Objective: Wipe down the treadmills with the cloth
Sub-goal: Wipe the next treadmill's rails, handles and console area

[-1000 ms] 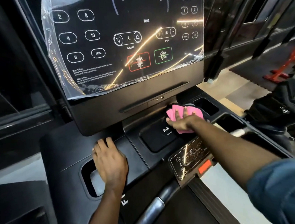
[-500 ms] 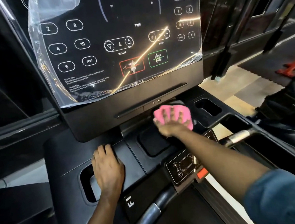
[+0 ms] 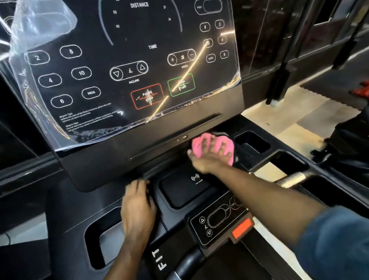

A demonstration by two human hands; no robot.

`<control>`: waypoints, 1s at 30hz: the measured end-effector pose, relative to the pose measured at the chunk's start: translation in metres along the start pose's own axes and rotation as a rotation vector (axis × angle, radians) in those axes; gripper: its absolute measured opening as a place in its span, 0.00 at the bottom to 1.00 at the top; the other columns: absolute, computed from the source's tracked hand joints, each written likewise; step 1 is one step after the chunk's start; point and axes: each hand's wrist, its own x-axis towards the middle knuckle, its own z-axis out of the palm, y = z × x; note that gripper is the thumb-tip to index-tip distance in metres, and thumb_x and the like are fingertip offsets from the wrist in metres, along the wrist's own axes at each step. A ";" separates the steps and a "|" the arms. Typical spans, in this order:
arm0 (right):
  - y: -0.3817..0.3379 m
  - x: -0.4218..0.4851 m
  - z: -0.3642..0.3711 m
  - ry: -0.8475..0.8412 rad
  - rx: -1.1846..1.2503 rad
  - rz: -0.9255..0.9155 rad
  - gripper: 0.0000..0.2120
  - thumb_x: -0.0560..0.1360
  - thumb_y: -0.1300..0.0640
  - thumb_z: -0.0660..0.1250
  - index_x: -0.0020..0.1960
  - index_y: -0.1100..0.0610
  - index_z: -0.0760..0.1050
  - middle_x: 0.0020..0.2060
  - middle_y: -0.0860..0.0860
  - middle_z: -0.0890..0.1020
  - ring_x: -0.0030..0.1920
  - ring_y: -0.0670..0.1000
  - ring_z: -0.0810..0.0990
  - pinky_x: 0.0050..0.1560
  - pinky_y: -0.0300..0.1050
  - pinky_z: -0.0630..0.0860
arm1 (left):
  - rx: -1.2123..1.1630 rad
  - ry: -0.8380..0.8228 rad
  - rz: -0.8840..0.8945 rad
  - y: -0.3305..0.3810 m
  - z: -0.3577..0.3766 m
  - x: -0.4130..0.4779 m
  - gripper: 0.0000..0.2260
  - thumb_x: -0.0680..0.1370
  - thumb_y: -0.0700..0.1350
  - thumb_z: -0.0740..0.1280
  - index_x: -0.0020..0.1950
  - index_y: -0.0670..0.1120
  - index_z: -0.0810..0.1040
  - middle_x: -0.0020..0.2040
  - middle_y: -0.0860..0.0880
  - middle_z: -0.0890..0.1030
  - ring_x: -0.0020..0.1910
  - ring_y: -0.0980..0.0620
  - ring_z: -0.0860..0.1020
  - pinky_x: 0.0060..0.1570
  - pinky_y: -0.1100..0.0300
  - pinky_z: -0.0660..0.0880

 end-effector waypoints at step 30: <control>0.156 0.044 -0.037 -0.280 -0.288 -0.535 0.32 0.82 0.32 0.49 0.73 0.26 0.27 0.73 0.37 0.23 0.73 0.56 0.20 0.74 0.67 0.29 | -0.059 -0.210 0.371 0.057 0.082 0.071 0.19 0.80 0.42 0.57 0.68 0.42 0.79 0.67 0.47 0.79 0.68 0.48 0.74 0.73 0.55 0.65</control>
